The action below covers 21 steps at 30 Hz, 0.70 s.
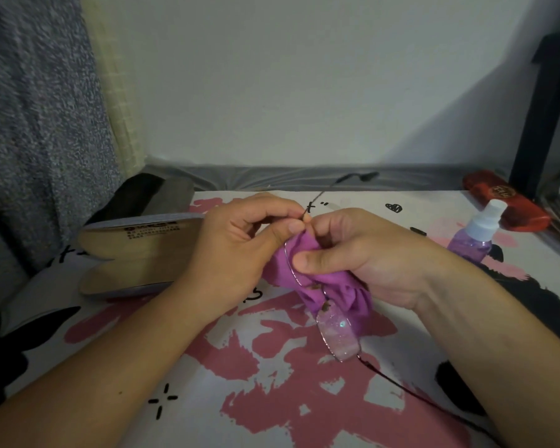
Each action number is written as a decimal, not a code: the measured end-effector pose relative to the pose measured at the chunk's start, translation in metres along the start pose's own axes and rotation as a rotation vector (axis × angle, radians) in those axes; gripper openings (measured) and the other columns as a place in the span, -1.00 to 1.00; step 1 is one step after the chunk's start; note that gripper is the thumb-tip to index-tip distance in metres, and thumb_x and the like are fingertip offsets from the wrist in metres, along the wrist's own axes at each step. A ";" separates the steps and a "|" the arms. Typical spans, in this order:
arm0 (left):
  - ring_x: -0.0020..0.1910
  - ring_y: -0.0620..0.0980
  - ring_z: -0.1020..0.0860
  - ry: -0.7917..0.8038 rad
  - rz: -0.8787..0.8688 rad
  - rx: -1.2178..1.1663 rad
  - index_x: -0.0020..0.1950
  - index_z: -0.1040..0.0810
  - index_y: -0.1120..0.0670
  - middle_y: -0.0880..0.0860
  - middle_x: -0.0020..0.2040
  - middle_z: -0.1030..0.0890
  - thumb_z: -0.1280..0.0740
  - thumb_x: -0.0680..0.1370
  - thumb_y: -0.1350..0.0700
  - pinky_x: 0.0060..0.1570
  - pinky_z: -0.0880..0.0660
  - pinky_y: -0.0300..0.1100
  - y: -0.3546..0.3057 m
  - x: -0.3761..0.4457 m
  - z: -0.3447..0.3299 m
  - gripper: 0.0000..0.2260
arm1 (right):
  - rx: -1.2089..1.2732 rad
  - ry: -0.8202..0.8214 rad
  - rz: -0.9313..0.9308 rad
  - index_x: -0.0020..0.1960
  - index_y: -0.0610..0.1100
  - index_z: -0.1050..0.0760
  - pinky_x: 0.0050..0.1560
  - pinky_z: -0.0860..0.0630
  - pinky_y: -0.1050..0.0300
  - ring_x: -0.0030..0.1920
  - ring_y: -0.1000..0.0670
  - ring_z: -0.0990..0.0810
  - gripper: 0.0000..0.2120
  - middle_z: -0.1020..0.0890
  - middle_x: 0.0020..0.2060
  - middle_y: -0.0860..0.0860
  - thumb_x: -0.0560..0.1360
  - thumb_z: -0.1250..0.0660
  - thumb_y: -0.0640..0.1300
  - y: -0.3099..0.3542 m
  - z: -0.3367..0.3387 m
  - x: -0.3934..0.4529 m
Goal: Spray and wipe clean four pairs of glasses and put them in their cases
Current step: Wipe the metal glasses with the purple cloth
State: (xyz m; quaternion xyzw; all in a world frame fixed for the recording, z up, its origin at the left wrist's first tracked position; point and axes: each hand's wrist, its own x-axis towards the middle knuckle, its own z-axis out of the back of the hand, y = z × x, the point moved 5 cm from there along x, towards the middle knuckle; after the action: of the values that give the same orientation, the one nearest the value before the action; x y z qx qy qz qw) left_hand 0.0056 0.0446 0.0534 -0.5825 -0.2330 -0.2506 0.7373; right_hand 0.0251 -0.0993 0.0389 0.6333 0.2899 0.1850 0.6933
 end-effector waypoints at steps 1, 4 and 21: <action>-0.09 -0.03 -0.66 0.014 0.004 0.001 -0.02 -0.68 0.11 -0.03 -0.11 -0.70 -0.42 0.52 0.31 -0.01 -0.56 -0.19 0.002 0.000 -0.002 -0.87 | -0.024 -0.009 -0.010 0.06 -0.43 -0.55 0.16 -0.55 -0.24 -0.10 -0.24 -0.62 -0.69 -0.64 -0.13 -0.30 0.39 -0.52 -0.33 -0.001 0.000 0.001; -0.10 -0.02 -0.67 0.028 0.024 -0.004 -0.02 -0.68 0.13 0.00 -0.13 -0.71 -0.42 0.52 0.33 -0.02 -0.56 -0.19 0.004 -0.001 -0.003 -0.87 | -0.061 -0.044 0.033 0.00 -0.38 -0.59 0.17 -0.54 -0.22 -0.13 -0.19 -0.60 -0.70 -0.64 -0.19 -0.23 0.41 -0.54 -0.19 -0.001 -0.003 0.003; -0.14 -0.17 -0.64 0.063 -0.027 -0.047 -0.06 -0.68 0.09 -0.10 -0.14 -0.69 -0.39 0.51 0.38 -0.07 -0.52 -0.33 -0.003 0.002 -0.001 -0.80 | 0.089 0.258 -0.061 0.19 -0.29 -0.56 0.15 -0.59 -0.02 -0.04 -0.12 -0.66 -0.64 -0.64 0.00 -0.21 0.39 -0.39 -0.39 -0.005 -0.010 -0.002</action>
State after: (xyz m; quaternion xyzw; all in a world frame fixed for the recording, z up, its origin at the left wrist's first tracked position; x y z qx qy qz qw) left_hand 0.0053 0.0425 0.0567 -0.5883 -0.2114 -0.2842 0.7270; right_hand 0.0167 -0.0934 0.0343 0.6253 0.4038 0.2308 0.6267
